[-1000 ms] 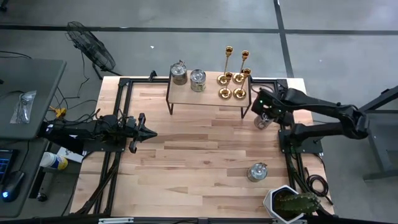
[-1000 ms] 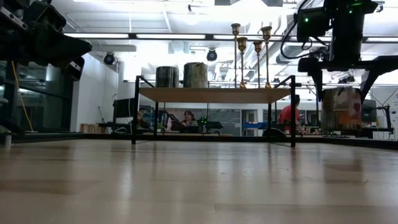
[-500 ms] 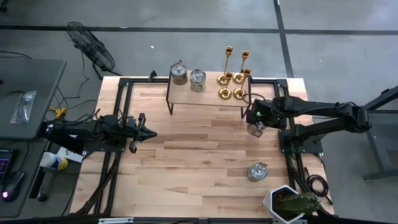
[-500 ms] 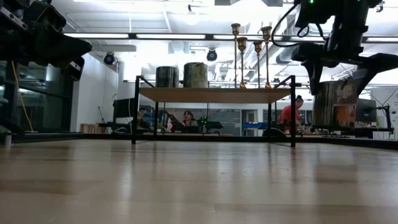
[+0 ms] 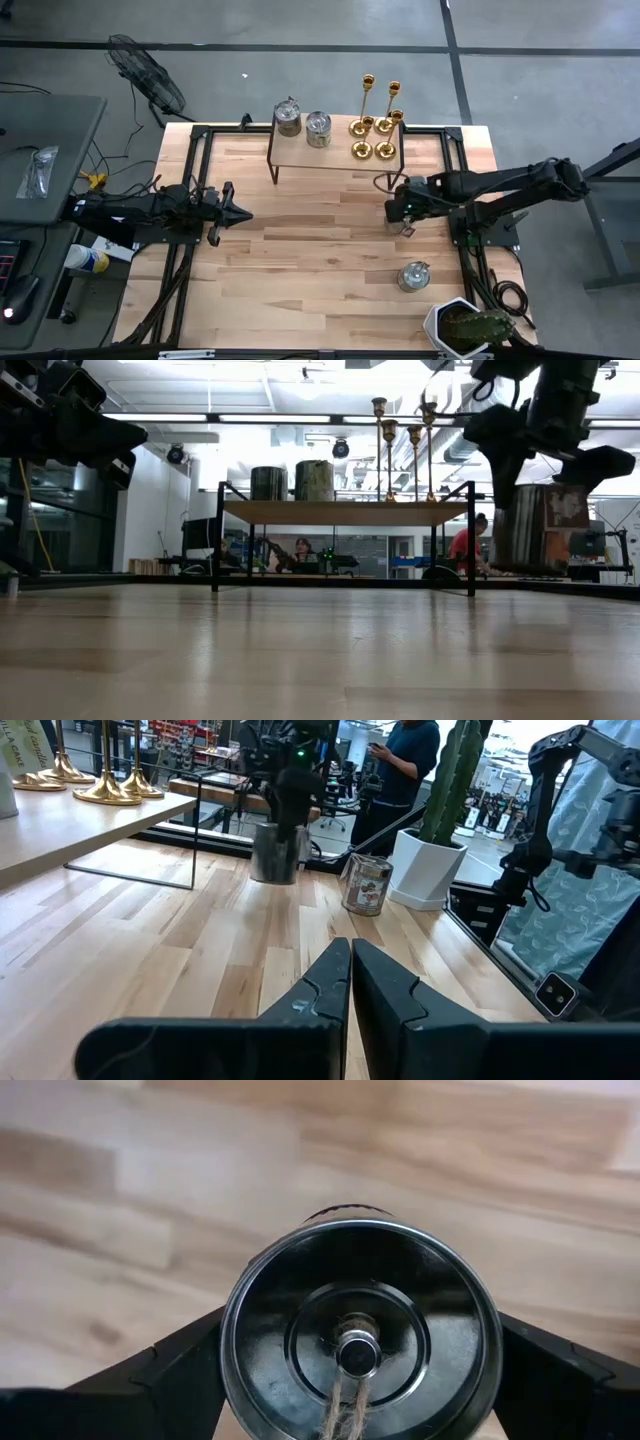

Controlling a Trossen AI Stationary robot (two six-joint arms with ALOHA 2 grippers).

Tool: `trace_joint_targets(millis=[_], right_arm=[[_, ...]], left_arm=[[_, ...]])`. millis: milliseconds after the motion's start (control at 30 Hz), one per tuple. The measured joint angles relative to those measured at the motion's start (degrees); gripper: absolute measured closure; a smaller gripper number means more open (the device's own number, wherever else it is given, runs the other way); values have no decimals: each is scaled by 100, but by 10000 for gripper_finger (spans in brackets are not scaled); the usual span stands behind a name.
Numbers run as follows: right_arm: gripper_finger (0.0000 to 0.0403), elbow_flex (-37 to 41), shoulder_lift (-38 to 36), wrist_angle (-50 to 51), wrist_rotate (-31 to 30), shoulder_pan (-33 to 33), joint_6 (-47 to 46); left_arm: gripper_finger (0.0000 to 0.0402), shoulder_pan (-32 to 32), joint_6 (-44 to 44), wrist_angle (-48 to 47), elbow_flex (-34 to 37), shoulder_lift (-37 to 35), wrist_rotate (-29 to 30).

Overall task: Pick & Place candle stick holders
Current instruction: Align the silver scented candle on the shelf with the silver scented candle

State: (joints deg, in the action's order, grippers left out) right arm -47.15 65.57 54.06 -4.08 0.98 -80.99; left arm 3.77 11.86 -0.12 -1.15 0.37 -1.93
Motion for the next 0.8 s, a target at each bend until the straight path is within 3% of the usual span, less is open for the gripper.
trace_joint_targets(millis=[367, 800], right_arm=[[57, -1209, 1107, -102, -33, 398, -85], [57, -4132, 3254, 274, -49, 400, 573]], left_arm=[[389, 0, 1, 0, -1, 0, 0], [389, 0, 0, 0, 0, -1, 0]])
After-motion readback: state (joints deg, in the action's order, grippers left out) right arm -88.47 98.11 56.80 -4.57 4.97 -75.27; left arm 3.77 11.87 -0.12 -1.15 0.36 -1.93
